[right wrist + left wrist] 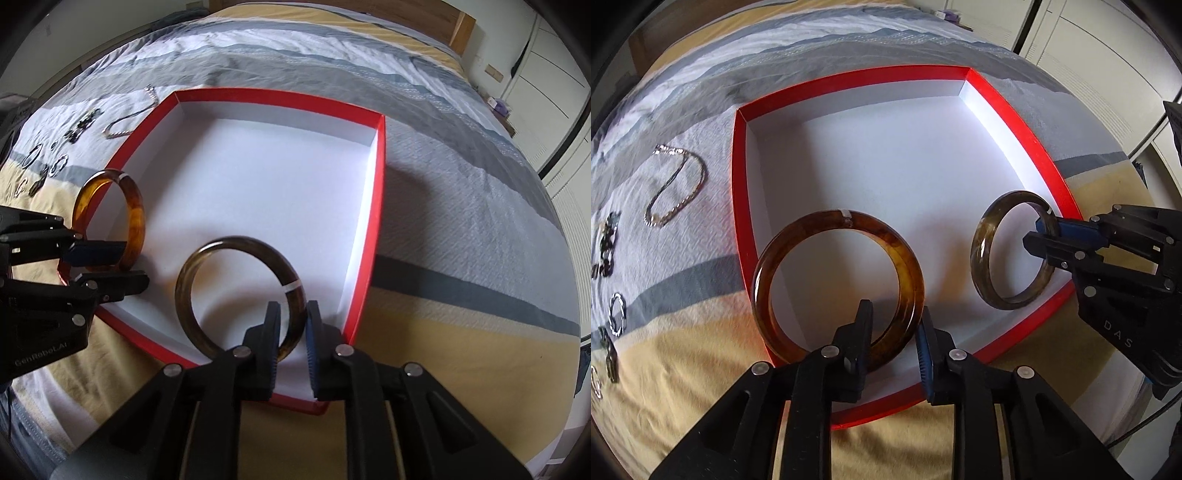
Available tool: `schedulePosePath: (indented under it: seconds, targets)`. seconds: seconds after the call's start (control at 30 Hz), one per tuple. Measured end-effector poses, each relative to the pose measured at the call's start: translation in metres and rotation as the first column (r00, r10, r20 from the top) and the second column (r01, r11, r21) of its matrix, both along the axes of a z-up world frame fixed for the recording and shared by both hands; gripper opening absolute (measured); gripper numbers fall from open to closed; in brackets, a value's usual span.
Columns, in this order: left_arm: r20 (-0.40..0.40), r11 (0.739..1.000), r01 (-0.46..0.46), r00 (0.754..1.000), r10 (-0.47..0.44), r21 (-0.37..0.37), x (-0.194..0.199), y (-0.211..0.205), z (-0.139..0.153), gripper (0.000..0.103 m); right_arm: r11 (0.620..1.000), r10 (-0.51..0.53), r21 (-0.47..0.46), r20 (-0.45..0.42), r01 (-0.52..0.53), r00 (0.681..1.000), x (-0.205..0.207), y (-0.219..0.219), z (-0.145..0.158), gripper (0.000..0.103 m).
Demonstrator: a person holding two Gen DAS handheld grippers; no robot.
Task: Organize jewelry
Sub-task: 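Carry both bangles over the red box with the left and right tools, then open the left tool and the right tool to drop both bangles in the box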
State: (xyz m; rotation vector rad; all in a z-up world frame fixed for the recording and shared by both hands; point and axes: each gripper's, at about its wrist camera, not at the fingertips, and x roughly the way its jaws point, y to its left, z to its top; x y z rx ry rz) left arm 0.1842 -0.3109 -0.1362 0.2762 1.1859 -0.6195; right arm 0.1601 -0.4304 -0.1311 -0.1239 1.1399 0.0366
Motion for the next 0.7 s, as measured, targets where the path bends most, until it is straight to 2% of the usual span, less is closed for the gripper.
schedulePosePath:
  seconds: [0.2, 0.27, 0.37, 0.47, 0.57, 0.63, 0.7]
  targets:
    - [0.006, 1.000, 0.014, 1.000, -0.015, 0.021, -0.008, 0.003, 0.003, 0.028, 1.000, -0.012, 0.019, -0.010, 0.012, 1.000, -0.005, 0.004, 0.001, 0.018]
    - [0.014, 0.999, 0.013, 1.000, -0.014, 0.041, -0.003, -0.008, 0.005, 0.035, 0.999, -0.021, 0.030, -0.001, 0.021, 1.000, -0.008, 0.003, 0.005, 0.020]
    - [0.026, 0.998, 0.025, 0.999, -0.026, 0.051, -0.002, -0.009, 0.010, 0.036, 0.998, -0.030, 0.053, 0.023, 0.029, 0.999, -0.015, 0.002, 0.014, 0.025]
    - [0.051, 0.999, 0.024, 0.998, -0.027, 0.044, -0.001, -0.010, 0.012, 0.042, 0.996, -0.046, 0.073, 0.040, 0.043, 0.998, -0.022, -0.002, 0.024, 0.038]
    - [0.071, 1.000, -0.007, 0.997, 0.005, 0.023, 0.000, -0.005, 0.017, 0.043, 0.996, -0.054, 0.075, 0.046, 0.050, 0.997, -0.029, -0.004, 0.033, 0.039]
    - [0.082, 1.000, -0.016, 0.996, 0.017, -0.005, -0.002, -0.001, 0.025, 0.043, 0.996, -0.075, 0.051, 0.056, 0.072, 0.996, -0.035, -0.006, 0.038, 0.045]
    - [0.114, 1.000, -0.004, 0.993, 0.007, -0.026, -0.007, 0.002, 0.035, 0.043, 0.991, -0.111, 0.078, 0.068, 0.106, 0.991, -0.043, -0.012, 0.045, 0.045]
